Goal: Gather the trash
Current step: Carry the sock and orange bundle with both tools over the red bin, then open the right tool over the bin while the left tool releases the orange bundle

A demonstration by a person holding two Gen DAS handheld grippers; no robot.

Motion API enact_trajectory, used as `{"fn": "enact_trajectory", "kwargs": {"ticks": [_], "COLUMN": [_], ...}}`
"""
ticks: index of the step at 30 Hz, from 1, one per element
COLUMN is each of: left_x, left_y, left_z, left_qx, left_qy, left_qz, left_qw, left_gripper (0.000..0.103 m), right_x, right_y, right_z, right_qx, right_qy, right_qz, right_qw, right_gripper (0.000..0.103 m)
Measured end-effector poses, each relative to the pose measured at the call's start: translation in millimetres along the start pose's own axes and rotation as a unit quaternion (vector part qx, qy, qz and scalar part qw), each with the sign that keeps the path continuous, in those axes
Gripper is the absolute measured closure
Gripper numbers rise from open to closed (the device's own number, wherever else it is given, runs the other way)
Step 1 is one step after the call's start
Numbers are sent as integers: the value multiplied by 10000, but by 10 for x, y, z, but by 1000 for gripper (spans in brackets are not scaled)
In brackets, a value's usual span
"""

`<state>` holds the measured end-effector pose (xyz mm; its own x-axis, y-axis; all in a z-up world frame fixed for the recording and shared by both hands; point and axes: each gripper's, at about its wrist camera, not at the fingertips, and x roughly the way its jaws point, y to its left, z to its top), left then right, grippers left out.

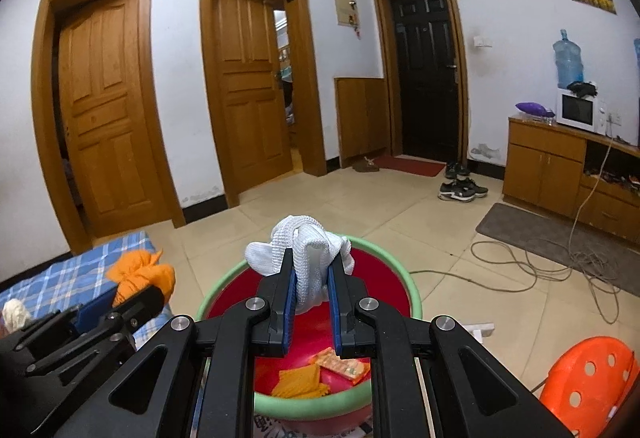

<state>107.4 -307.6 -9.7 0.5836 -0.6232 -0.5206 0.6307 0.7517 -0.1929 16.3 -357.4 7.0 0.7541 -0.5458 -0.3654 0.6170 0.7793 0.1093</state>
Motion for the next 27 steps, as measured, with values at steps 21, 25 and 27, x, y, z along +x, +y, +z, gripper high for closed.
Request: {"fn": "enact_trajectory", "kwargs": {"ticks": [21,25,27], "left_x": [393,358,364], "left_y": [-8,-61,-56], "left_z": [53,66,66], "left_qx": [-426,-357,-392], "left_qy": [598,514,531], "left_qz": [-276,-146,-112], "left_qw": [9969,9979,9978], "left_gripper": [73,62,57], "right_x": [488,455,443], "right_y": [-69,-47,-57], "right_z": [114,110,106], "right_qx": [416,333,354], "right_qy": [658,576,550], "right_qz": [197,100,67], "right_qw": [9968,9977,9978], "right_gripper": [82,63,63]}}
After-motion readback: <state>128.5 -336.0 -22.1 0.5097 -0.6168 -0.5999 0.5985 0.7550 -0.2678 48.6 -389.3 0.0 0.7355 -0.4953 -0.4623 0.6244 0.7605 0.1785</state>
